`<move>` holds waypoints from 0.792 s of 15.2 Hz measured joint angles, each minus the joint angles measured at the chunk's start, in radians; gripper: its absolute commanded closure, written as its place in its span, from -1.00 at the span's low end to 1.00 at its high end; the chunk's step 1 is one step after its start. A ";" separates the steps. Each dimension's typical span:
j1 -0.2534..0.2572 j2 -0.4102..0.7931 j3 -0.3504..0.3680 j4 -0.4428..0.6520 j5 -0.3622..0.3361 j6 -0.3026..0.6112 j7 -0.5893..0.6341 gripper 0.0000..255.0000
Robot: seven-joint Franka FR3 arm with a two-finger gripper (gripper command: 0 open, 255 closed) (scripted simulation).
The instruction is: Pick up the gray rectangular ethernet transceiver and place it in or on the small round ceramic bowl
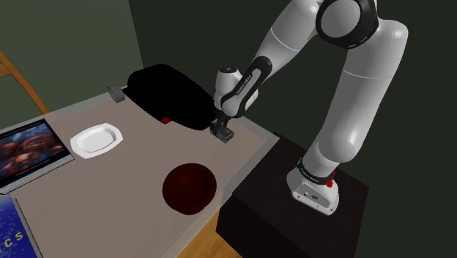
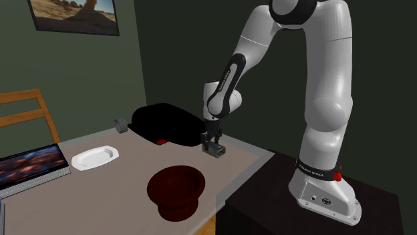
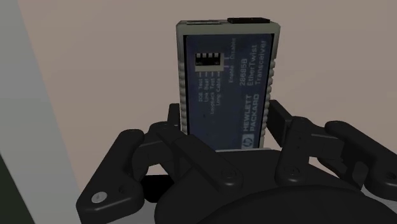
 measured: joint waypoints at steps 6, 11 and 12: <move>-0.003 -0.084 0.009 -0.004 0.017 -0.079 -0.011 1.00; -0.005 -0.152 0.012 -0.001 0.030 -0.149 -0.024 1.00; -0.005 -0.166 0.013 -0.002 0.032 -0.163 -0.024 1.00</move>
